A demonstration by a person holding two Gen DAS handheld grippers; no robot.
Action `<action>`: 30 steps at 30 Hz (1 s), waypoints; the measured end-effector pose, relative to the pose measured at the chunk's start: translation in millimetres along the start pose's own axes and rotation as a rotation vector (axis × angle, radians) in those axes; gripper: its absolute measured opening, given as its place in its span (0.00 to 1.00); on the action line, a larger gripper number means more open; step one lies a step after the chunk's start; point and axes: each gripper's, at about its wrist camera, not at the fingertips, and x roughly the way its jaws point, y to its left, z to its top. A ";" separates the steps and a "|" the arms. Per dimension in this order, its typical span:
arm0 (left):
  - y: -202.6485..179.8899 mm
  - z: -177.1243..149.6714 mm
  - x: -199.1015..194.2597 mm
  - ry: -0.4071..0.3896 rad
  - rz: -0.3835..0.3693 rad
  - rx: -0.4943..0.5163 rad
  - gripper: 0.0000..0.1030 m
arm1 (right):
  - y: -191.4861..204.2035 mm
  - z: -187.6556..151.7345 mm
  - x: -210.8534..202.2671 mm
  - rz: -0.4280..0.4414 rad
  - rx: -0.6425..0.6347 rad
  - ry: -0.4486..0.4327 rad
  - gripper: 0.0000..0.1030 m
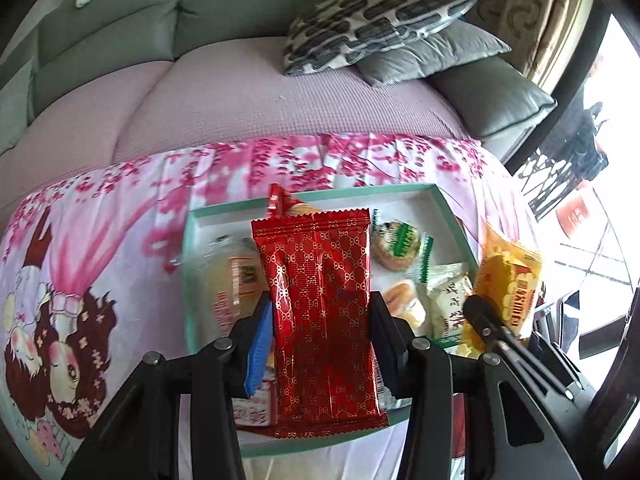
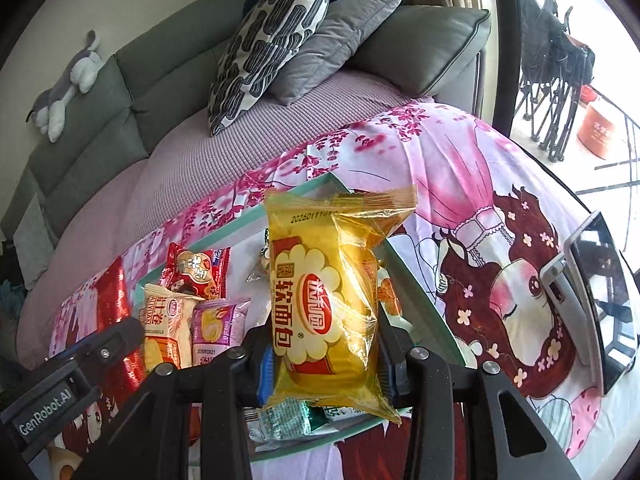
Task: Organize snacks
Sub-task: 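Lift and carry the yellow bread bag and red foil bar over the tray with both tools, then lower the bread bag and foil bar into the tray and open both tools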
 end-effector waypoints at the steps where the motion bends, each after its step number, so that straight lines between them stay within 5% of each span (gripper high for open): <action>1: -2.5 1.0 2.5 0.007 -0.002 0.004 0.46 | 0.0 0.4 1.9 0.001 -0.005 0.001 0.41; 30: -16.6 6.3 35.1 0.085 -0.011 -0.024 0.48 | -5.7 0.6 19.4 -0.014 -0.023 0.042 0.46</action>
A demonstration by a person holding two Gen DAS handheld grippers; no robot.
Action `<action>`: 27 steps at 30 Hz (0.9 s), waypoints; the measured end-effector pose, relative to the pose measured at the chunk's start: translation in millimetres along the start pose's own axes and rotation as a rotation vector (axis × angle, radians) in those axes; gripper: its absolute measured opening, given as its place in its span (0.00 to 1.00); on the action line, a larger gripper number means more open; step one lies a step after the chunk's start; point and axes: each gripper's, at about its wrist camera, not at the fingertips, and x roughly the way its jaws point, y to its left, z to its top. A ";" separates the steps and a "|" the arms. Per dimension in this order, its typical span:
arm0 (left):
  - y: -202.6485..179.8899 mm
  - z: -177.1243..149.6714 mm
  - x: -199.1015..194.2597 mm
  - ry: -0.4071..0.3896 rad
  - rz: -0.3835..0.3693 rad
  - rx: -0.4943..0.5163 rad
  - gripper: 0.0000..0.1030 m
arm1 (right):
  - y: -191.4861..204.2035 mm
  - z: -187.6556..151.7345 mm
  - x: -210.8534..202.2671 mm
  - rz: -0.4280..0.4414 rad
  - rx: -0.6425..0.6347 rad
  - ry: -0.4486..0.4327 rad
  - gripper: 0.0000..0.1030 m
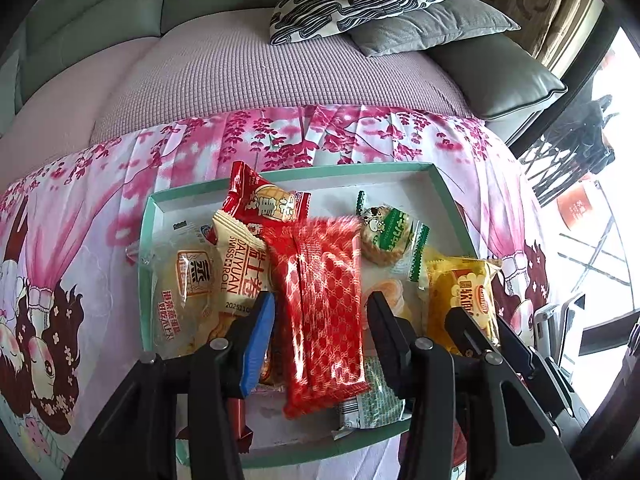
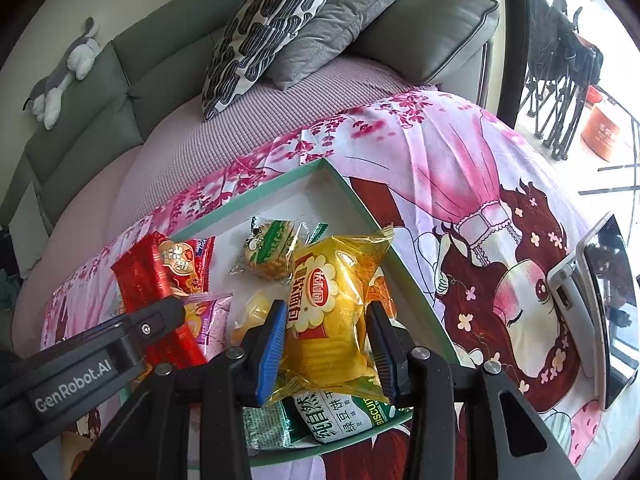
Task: Organize snacks
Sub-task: 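Lower the bread bag and foil bar into the tray and open both tools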
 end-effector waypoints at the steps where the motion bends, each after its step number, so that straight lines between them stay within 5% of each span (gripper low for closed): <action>1: 0.0 -0.5 -1.4 -0.001 -0.003 0.002 0.49 | 0.3 -0.1 0.3 0.000 -0.002 0.002 0.48; 8: 1.9 -5.9 -19.4 -0.036 0.000 0.004 0.55 | -0.7 -0.8 -0.5 0.002 -0.001 0.002 0.66; 11: 8.9 -10.3 -28.0 -0.065 0.046 0.000 0.70 | -1.8 -1.0 0.4 0.004 0.000 0.004 0.74; 21: 57.0 -29.2 -37.4 -0.127 0.232 -0.071 0.78 | 3.9 -2.3 -0.1 0.014 -0.026 -0.008 1.00; 27: 94.1 -45.2 -28.1 -0.137 0.317 -0.142 0.92 | 15.9 -4.5 -6.2 0.025 -0.067 -0.028 1.00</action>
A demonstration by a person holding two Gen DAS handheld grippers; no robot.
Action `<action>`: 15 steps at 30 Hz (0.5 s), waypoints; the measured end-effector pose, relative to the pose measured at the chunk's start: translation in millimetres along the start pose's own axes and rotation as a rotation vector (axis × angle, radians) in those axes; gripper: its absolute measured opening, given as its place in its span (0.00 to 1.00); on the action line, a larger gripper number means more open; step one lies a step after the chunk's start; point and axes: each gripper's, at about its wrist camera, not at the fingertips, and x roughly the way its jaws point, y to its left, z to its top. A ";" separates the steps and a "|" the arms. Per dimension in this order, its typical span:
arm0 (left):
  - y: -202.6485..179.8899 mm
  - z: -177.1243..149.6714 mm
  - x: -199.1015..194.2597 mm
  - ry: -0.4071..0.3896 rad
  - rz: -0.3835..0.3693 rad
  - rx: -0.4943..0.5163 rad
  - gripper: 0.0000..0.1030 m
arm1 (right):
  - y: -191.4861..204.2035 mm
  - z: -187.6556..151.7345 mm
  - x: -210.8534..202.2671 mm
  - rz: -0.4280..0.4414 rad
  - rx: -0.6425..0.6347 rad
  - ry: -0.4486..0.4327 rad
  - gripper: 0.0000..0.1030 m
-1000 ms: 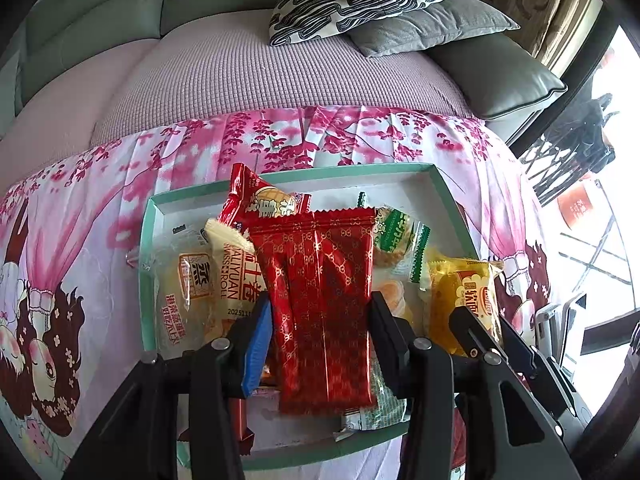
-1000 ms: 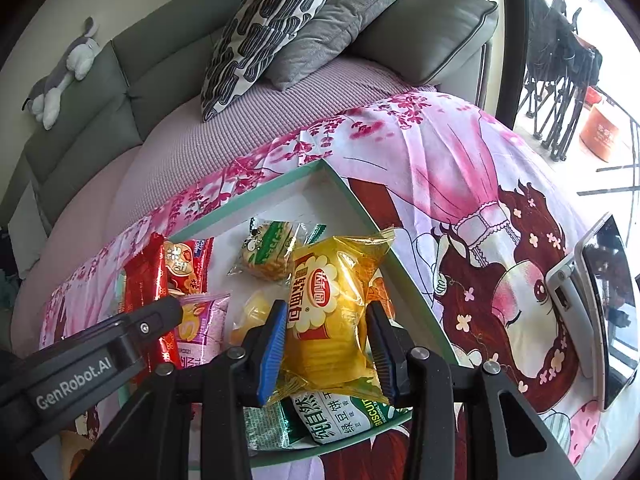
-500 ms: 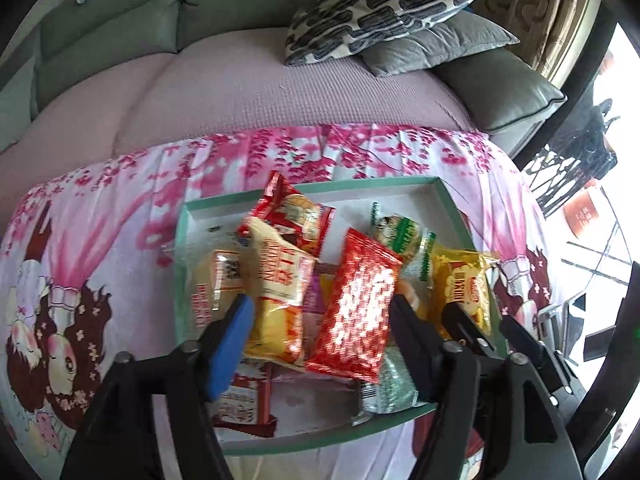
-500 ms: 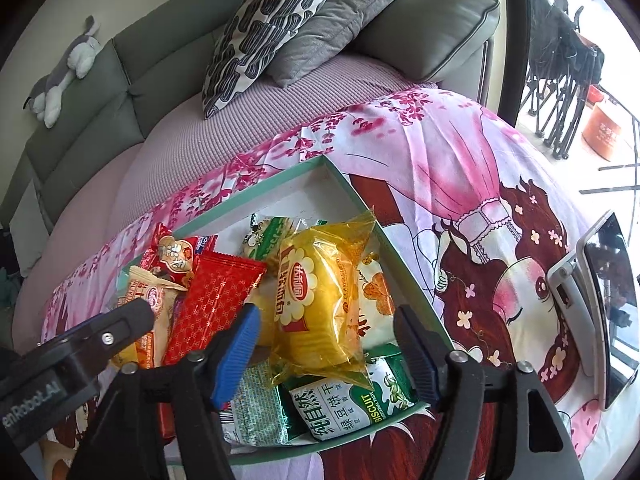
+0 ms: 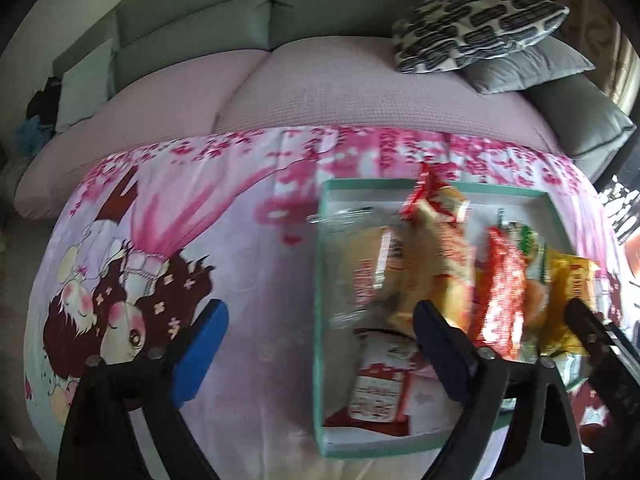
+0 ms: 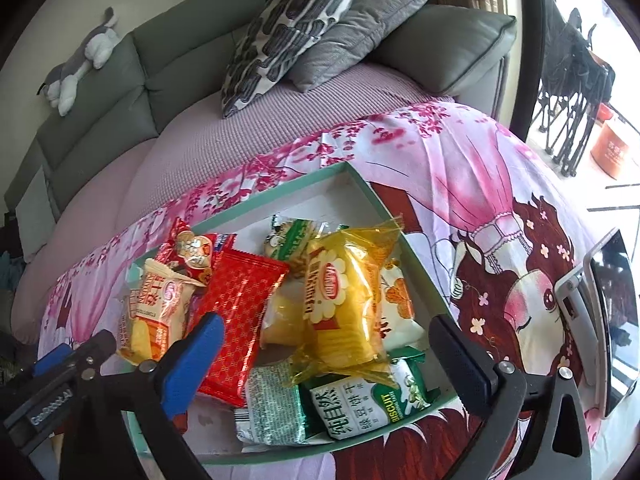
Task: Organize snacks
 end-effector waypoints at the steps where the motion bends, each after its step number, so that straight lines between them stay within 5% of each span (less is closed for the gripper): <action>1: 5.1 -2.9 2.9 -0.002 0.014 -0.008 0.93 | 3.4 -0.7 -1.0 0.000 -0.013 -0.002 1.00; 15: 56.0 -46.9 10.7 0.047 0.099 -0.077 0.93 | 47.2 -36.0 -22.8 0.045 -0.153 0.012 1.00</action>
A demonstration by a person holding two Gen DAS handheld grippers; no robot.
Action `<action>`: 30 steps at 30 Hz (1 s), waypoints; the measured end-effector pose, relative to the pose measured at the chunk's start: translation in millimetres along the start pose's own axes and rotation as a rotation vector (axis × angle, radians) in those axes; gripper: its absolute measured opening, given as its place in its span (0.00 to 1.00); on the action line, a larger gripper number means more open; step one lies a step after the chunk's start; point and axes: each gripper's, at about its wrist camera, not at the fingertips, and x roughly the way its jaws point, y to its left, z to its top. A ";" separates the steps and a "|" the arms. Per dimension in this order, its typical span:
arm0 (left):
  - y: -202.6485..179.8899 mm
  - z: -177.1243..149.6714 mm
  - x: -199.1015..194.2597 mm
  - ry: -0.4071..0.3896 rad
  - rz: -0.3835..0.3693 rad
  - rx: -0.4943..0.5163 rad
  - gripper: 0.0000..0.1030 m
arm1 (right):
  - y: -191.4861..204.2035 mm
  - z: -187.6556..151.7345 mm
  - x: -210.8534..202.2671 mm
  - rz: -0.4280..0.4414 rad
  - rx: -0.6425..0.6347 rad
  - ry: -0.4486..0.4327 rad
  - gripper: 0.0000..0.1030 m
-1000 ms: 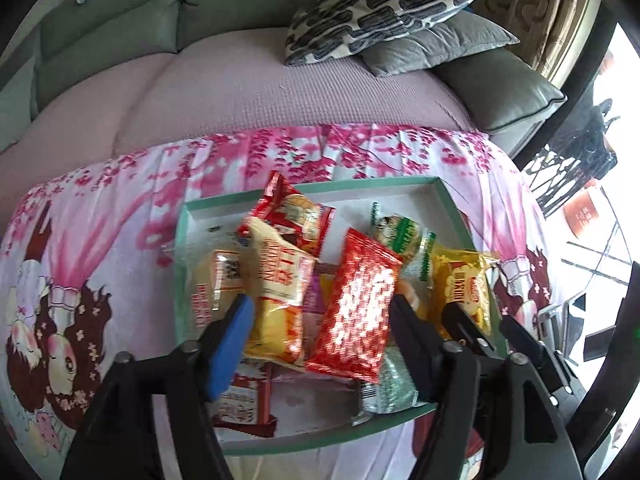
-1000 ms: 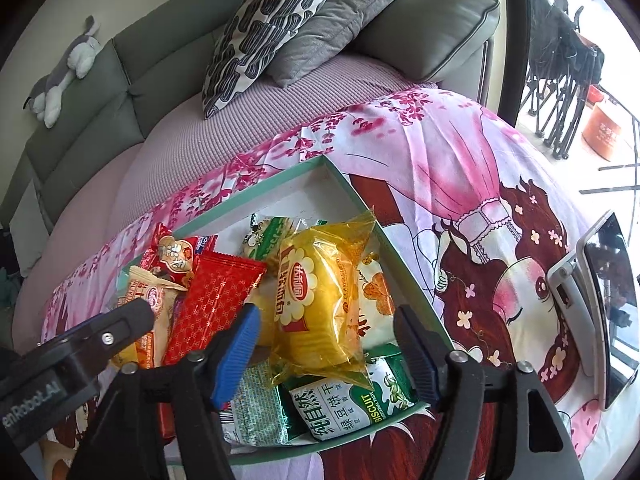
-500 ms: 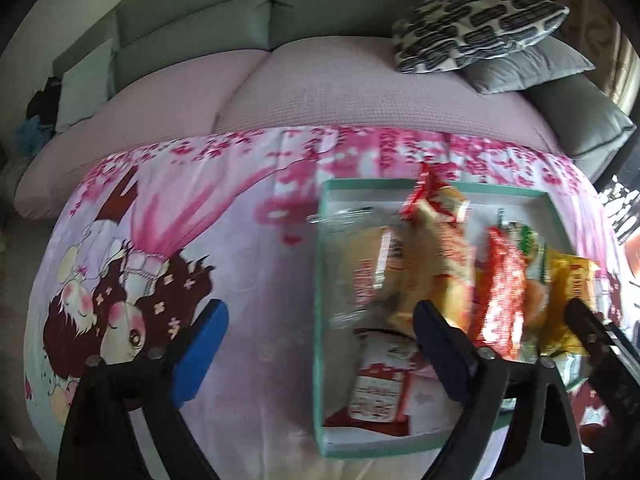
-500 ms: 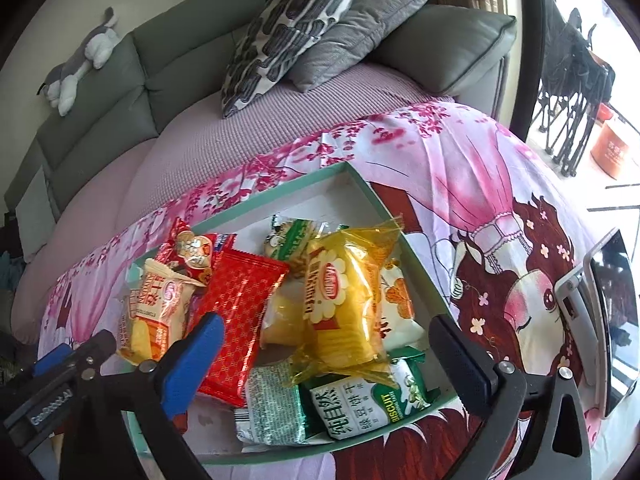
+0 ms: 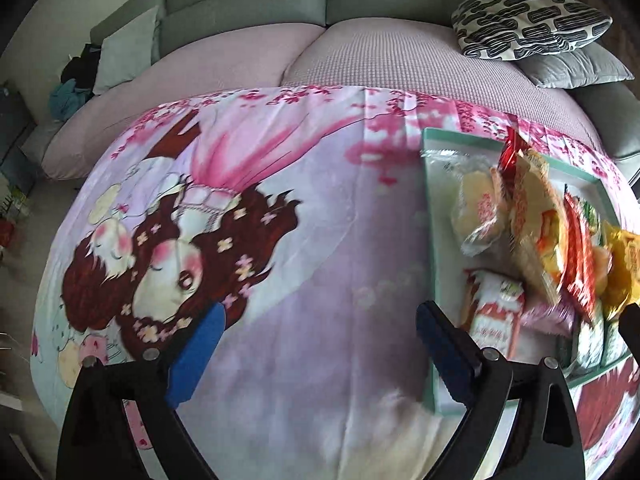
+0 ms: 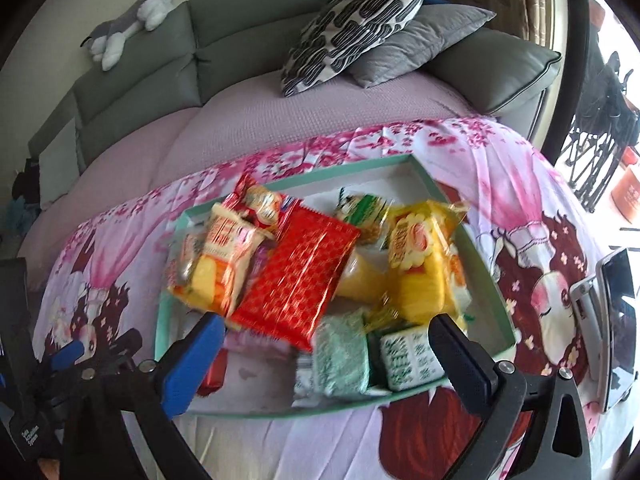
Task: Organize snacks
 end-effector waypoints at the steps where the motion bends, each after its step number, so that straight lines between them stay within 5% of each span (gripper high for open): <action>1: 2.1 -3.5 -1.5 -0.005 0.013 0.002 0.93 | 1.3 -4.1 -2.0 0.002 -0.003 0.001 1.00; 15: 5.5 -47.0 -20.4 0.004 0.009 0.067 0.93 | -0.2 -46.9 -30.5 0.002 -0.009 0.015 1.00; 30: 34.1 -70.5 -24.6 0.040 0.010 0.001 0.93 | 21.8 -79.6 -40.5 0.003 -0.088 0.038 1.00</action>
